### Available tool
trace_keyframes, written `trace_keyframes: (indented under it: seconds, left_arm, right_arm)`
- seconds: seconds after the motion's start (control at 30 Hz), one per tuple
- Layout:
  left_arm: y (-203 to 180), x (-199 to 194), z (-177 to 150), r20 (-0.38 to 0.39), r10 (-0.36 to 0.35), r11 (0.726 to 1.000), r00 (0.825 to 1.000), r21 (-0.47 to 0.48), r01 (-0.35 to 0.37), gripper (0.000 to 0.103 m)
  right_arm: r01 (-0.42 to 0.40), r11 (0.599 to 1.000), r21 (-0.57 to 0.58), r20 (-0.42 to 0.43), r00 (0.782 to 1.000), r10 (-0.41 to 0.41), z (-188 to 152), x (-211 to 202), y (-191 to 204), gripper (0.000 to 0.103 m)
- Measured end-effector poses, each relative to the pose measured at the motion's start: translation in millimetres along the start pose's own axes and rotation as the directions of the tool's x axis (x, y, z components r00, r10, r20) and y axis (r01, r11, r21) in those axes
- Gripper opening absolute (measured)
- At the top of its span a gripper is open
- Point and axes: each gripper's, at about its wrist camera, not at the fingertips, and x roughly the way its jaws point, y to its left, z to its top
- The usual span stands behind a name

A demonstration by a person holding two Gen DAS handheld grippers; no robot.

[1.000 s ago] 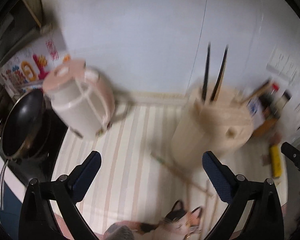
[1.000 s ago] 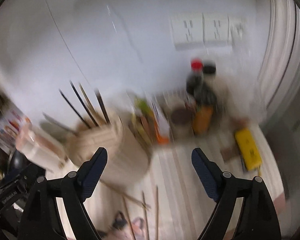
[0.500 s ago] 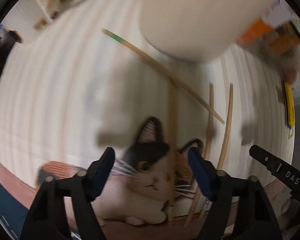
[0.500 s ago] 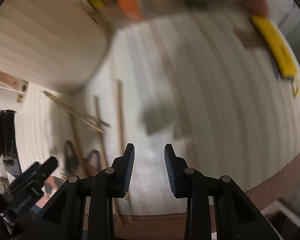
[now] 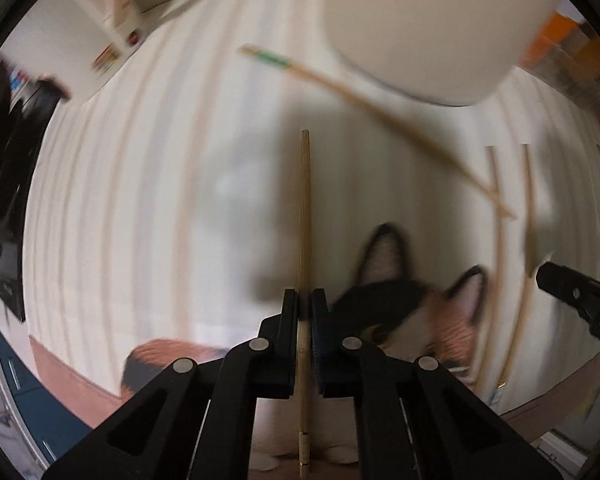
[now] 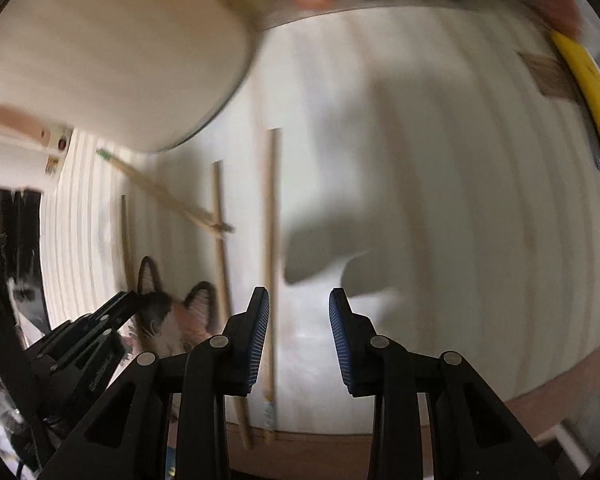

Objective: Organize utensils
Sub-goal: 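Grasp a light chopstick with the left gripper while the right gripper grasps another light chopstick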

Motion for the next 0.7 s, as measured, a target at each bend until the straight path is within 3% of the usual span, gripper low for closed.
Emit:
trace_keyframes:
  seconds: [0.1, 0.17, 0.2, 0.43, 0.7]
  left_arm:
    - [15, 1, -10, -0.008, 0.001, 1.000, 1.000, -0.017, -0.001, 0.004]
    - [25, 1, -17, -0.015, -0.013, 0.999, 1.000, -0.031, 0.013, 0.004]
    - [27, 1, -17, -0.018, -0.019, 0.999, 1.000, -0.035, 0.018, 0.004]
    - [42, -2, -30, -0.008, -0.042, 0.998, 0.999, -0.038, 0.041, 0.005]
    - [44, 1, -14, -0.002, -0.069, 0.997, 0.998, -0.038, 0.069, 0.005]
  right_arm:
    - [0.080, 0.995, -0.055, 0.001, 0.997, -0.080, 0, 9, 16, 0.031]
    - [0.137, 0.987, -0.085, 0.000, 0.990, -0.138, -2, 10, 19, 0.011]
    - [0.146, 0.986, -0.076, 0.000, 0.989, -0.147, -5, 9, 15, 0.008]
    - [0.182, 0.981, -0.060, -0.042, 0.982, -0.185, -21, -1, -20, 0.007]
    - [0.198, 0.980, -0.005, -0.066, 0.978, -0.198, -13, -3, -28, 0.008]
